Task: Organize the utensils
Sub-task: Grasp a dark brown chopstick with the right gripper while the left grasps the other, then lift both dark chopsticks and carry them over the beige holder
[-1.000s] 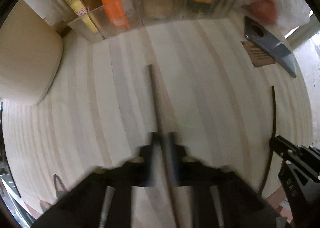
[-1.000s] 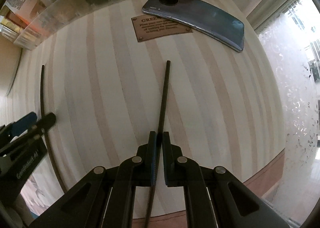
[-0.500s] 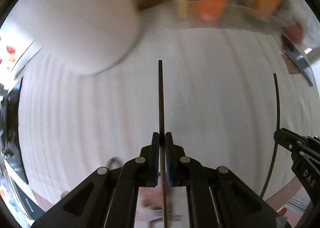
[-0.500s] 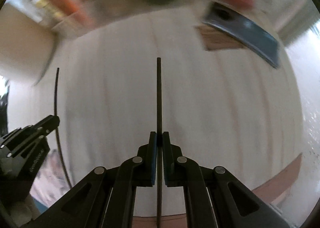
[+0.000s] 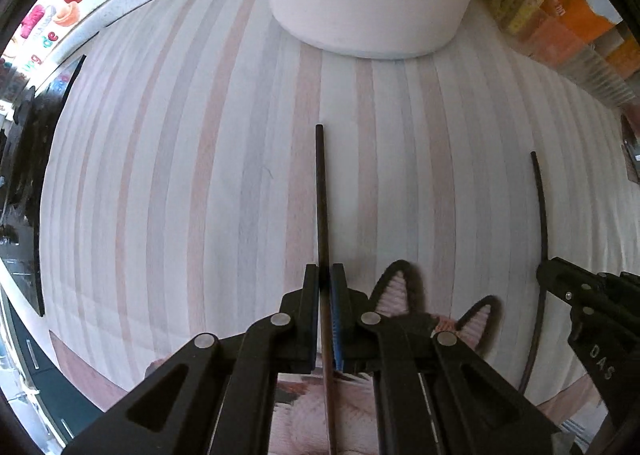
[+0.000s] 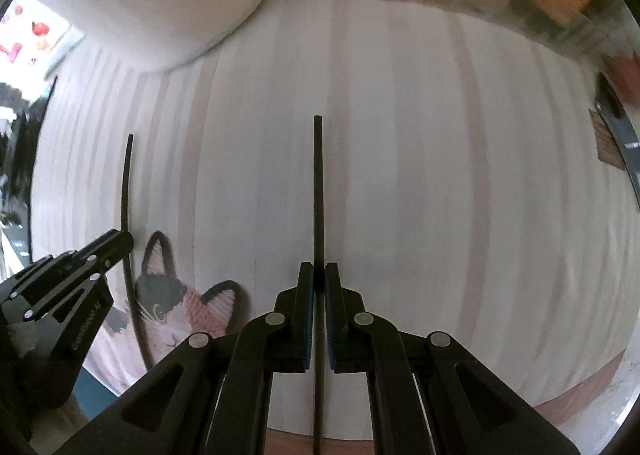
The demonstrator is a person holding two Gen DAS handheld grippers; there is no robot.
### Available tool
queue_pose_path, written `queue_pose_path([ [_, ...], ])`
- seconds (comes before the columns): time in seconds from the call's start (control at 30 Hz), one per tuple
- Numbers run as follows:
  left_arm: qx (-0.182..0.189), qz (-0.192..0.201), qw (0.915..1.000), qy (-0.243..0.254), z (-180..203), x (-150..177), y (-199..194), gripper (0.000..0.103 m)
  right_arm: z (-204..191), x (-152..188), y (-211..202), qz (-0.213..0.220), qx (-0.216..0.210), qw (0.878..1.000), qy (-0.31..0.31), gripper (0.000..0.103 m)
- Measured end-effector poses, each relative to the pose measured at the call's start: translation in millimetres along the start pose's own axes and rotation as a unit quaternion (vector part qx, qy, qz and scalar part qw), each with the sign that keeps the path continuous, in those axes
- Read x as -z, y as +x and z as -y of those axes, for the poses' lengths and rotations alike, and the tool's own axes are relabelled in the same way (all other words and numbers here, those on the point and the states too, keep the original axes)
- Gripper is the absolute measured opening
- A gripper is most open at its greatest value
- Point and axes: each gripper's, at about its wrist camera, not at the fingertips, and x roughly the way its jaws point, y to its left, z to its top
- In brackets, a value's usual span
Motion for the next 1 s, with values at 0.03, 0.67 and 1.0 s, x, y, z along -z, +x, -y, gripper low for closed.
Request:
queue_pose_path([
  [0.03,0.002,0.001,1.0000,0.001,-0.4,0.9,0.0,0.003,-3.7,-0.4,-0.6,0.003,0.010,1.000,-0.007,0.005],
  [0.67,0.009,0.006,0.9995,0.031,5.9,-35.4,3.2,0.003,-55.0,14.5,14.7,0.015,0.077,0.997,-0.007,0.006],
  [1.0,0.014,-0.001,0.9992,0.038,7.7,-36.3,5.2,0.003,-51.3,10.8,10.6,0.003,0.080,0.997,-0.007,0.007],
])
